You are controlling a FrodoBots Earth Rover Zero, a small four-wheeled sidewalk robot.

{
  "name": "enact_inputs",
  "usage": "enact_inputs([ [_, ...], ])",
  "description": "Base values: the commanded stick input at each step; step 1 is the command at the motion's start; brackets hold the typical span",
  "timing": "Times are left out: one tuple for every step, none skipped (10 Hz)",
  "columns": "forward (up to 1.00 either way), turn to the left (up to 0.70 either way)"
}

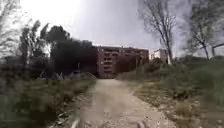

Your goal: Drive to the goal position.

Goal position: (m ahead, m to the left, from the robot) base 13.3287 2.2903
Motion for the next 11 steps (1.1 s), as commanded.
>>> enact_inputs([
  [1.00,0.00],
  [1.00,-0.03],
  [1.00,-0.21],
  [1.00,-0.29],
  [1.00,-0.12],
  [1.00,-0.02],
  [1.00,0.00],
  [1.00,0.00],
  [1.00,0.00],
  [1.00,0.00],
  [1.00,0.00],
])
